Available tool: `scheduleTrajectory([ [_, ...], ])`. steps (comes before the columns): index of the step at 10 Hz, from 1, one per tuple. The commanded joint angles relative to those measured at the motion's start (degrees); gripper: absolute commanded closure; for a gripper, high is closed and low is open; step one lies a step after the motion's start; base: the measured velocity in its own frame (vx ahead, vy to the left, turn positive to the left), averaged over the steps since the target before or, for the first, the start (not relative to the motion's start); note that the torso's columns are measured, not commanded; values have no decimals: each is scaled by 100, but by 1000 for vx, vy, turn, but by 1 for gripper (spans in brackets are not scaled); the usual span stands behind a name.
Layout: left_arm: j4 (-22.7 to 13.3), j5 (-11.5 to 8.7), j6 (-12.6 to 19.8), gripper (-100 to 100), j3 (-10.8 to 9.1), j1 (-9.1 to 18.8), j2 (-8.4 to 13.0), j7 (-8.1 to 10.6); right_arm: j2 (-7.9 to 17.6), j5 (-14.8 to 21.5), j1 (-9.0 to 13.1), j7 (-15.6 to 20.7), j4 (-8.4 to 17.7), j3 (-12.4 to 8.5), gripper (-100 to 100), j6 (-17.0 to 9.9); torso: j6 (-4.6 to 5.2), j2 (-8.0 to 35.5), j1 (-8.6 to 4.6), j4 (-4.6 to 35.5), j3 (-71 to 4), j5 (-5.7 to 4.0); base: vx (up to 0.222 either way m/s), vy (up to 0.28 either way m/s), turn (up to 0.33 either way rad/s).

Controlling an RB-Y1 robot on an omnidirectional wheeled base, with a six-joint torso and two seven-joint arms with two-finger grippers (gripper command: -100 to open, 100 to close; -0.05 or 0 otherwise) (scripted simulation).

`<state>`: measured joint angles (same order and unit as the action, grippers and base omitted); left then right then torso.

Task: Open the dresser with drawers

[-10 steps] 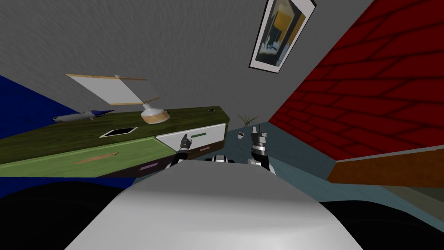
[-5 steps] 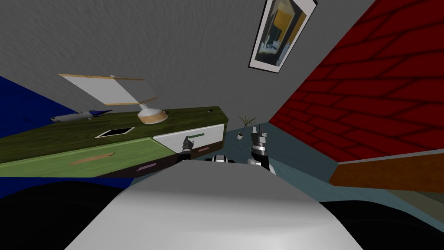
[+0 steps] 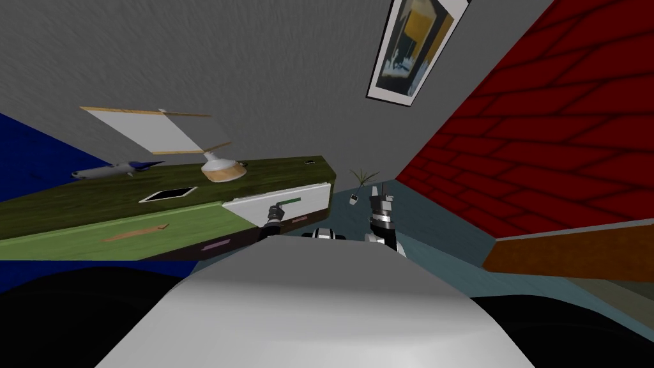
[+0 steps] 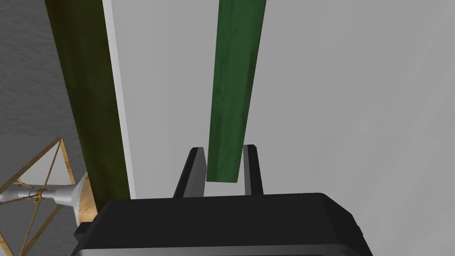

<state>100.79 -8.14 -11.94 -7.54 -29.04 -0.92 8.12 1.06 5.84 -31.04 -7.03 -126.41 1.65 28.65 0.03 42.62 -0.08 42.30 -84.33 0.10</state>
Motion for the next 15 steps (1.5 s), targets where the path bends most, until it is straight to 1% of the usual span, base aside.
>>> scheduleTrajectory([
  [1, 115, -3, 26, 100, 54, -126, -11, 17, 0, 0, 0, 0, 0, 0, 0, 0, -5, -8, 12, 3, -7, -5, -185, -67, -6],
  [2, 167, -4, 28, 100, 70, -171, -10, 22, 0, 0, 1, 0, 0, 0, 0, 0, -10, -12, 9, 6, -13, -12, -184, -95, 12],
  [3, 142, 1, 52, 100, 65, -150, -13, 11, 0, 0, 0, 0, 0, 0, 0, 0, -9, -19, -1, 8, -17, -17, -86, -49, 7],
  [4, 176, 5, 40, 100, 105, -232, -16, 14, 0, 0, -1, 0, 0, 0, 0, 0, -5, -51, 12, 8, -35, -20, -155, -36, 5],
  [7, 233, 8, 6, 100, 146, -307, -15, 19, 0, 0, 0, 0, 0, 0, 0, 0, -12, -23, 4, 3, -18, -13, -154, -77, 16],
  [8, 214, 8, 18, 100, 133, -290, -7, 16, 0, 0, 0, 0, 0, 0, 0, 0, -4, -26, -4, 2, -19, -12, -77, -47, 14],
  [9, 367, -4, 106, -100, 134, -403, -6, 28, 0, 0, -1, 0, 0, 0, 0, 0, 1, -52, 12, 4, -34, -15, -11, -11, -19],
  [15, 1369, -80, 597, -100, 135, -971, 3, 104, 1, 0, -3, 0, 0, -1, 0, 0, -3, -28, 6, 1, -20, -11, 27, -2, -23],
])
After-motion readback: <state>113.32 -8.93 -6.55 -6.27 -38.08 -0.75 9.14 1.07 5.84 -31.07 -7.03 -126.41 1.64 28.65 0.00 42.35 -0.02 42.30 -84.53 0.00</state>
